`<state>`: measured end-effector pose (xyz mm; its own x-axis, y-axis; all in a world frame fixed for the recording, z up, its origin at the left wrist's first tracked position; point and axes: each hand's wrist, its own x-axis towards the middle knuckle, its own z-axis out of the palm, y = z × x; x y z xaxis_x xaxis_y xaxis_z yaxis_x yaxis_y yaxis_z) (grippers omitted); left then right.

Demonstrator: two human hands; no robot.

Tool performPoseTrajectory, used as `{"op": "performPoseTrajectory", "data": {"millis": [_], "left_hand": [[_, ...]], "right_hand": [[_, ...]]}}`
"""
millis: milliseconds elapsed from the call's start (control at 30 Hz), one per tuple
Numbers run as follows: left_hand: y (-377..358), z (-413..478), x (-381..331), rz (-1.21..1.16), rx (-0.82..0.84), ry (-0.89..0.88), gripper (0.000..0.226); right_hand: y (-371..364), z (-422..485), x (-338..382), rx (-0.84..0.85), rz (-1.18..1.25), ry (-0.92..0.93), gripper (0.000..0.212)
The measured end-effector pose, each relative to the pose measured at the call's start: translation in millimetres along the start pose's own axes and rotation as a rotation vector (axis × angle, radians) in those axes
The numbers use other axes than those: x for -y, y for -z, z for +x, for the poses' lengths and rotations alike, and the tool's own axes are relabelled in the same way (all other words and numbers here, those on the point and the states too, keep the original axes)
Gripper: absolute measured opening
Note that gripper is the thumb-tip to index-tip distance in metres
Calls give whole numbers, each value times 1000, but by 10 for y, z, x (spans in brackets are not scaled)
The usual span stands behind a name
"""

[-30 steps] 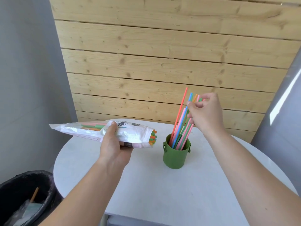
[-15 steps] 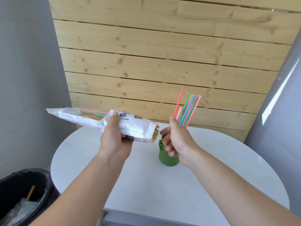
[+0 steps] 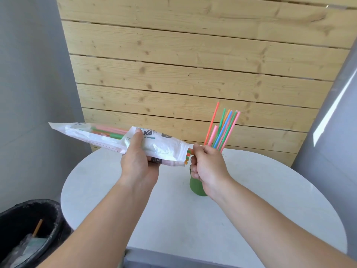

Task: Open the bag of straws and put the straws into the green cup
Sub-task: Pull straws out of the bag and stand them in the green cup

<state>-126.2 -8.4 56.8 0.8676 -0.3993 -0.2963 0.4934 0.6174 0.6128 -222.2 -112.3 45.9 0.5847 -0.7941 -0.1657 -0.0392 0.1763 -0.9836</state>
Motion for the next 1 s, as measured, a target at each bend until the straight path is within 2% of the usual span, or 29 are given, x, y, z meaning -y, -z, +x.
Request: {"op": "performPoseTrajectory", "data": {"millis": [133,333,533,700,1000], "left_hand": [[10,2,-11,4,0,-38,48],[-49,-69,-5,113,100,-169,49],[-51,-112,-25,158,129,-215,45],[-8,-73,-7,157,145,-115,50],[118,57,86,43,-26,43,40]], "right_hand": [[19,-17,31,18,18,-87,28],[-29,-78,31,52,75,-205,41],[-12,-92,39,38,136,-244,38],[5,-85,53,18,104,-183,25],[43,19,-18,-40,-90,23,26]]}}
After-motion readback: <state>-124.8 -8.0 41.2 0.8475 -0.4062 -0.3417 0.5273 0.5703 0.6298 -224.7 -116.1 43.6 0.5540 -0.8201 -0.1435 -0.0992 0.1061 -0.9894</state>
